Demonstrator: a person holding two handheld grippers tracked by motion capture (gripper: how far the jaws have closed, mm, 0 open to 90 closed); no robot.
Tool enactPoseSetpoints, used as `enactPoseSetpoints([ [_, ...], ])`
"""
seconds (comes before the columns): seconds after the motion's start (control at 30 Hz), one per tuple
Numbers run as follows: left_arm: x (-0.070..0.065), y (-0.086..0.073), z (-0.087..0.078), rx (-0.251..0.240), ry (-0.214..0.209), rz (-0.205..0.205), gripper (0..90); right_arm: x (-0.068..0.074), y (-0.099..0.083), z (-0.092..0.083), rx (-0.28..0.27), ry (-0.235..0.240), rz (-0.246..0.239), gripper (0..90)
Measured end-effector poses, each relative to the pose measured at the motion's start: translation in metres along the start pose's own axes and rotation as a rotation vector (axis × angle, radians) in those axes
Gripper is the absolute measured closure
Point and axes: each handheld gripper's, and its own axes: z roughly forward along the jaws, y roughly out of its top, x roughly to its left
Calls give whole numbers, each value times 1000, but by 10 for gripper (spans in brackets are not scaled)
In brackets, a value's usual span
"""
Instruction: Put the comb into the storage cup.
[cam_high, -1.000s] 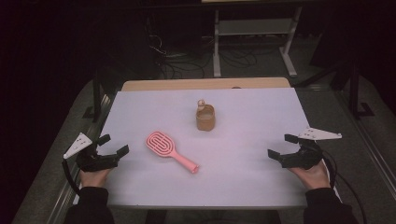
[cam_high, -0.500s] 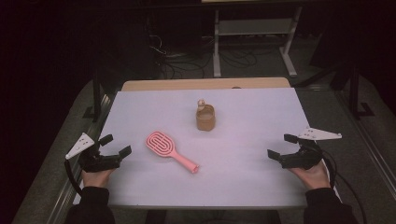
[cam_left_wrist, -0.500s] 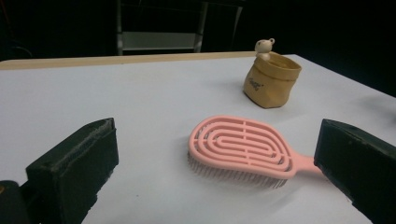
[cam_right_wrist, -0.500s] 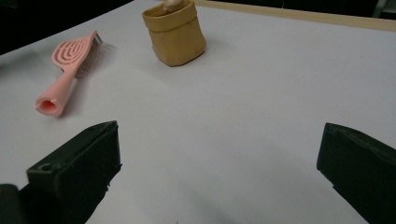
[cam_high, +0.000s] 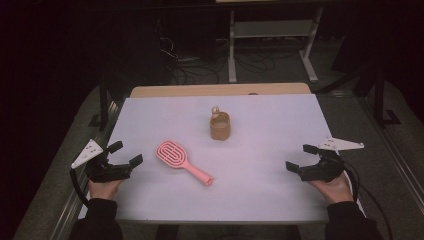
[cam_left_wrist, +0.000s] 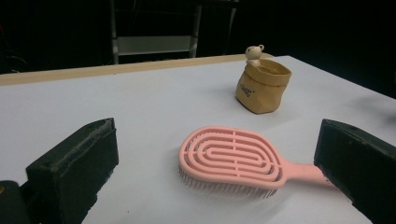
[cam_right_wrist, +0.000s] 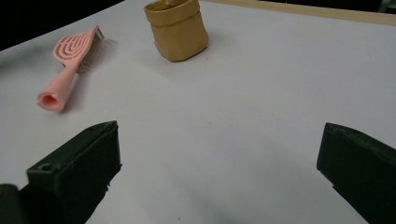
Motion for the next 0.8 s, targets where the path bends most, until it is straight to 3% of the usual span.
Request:
enactPoseSetpoints([
  [0.5,-16,16,15,43,-42,41,0,0,-1,1,7,5,2,0],
  [0.8,-29,28,33,105,-94,79,0,0,-2,0,6,1,11,0],
])
